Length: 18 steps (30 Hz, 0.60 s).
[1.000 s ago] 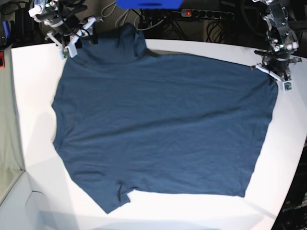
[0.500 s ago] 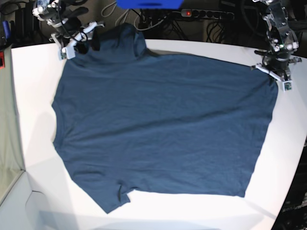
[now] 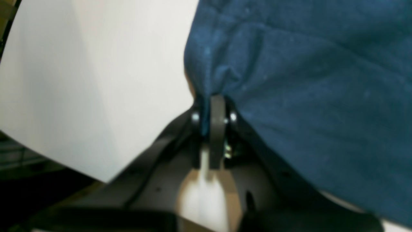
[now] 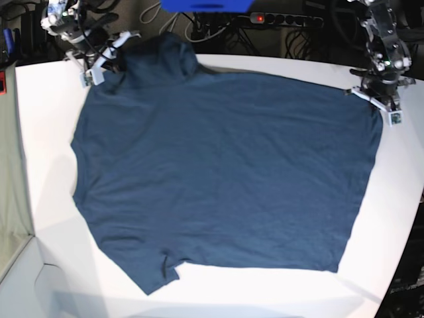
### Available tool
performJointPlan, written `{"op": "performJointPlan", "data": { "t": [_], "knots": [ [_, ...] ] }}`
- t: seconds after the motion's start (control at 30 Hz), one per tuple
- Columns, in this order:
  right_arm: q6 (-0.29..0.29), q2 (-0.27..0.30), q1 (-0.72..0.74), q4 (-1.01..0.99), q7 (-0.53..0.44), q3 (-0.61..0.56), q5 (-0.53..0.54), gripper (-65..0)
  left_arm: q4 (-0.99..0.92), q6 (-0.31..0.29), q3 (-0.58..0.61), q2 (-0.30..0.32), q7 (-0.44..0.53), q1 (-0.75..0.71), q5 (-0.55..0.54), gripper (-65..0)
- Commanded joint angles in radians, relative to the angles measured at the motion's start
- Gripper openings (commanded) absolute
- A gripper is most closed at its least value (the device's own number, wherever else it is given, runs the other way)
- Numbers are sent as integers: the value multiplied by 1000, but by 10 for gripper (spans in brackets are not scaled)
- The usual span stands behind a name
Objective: Layout the t-shirt on the table in an organized manner, then fold the t-shirt properly
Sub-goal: 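Lift the shoulder corners with both grippers and fold them toward the hem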
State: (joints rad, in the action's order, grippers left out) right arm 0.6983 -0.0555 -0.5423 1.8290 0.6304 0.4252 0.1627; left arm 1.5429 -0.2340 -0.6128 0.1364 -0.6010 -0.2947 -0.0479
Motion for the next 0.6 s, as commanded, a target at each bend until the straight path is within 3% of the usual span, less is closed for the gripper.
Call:
{"op": "performJointPlan", "data": {
  "t": [0.0,0.33,0.57],
  "knots": [
    [0,6,-2,45,-27,2,22,-650,44,0,-2,7,20,-2,-2,-649],
    [0,27,46,125,-25,11,21,-650,169,0,-3,-19,19,-21,-2,-649],
    [0,33,113,122,-25,85,21,-650,172,2,-5,-16,19,-11,-2,-649]
  ]
}}
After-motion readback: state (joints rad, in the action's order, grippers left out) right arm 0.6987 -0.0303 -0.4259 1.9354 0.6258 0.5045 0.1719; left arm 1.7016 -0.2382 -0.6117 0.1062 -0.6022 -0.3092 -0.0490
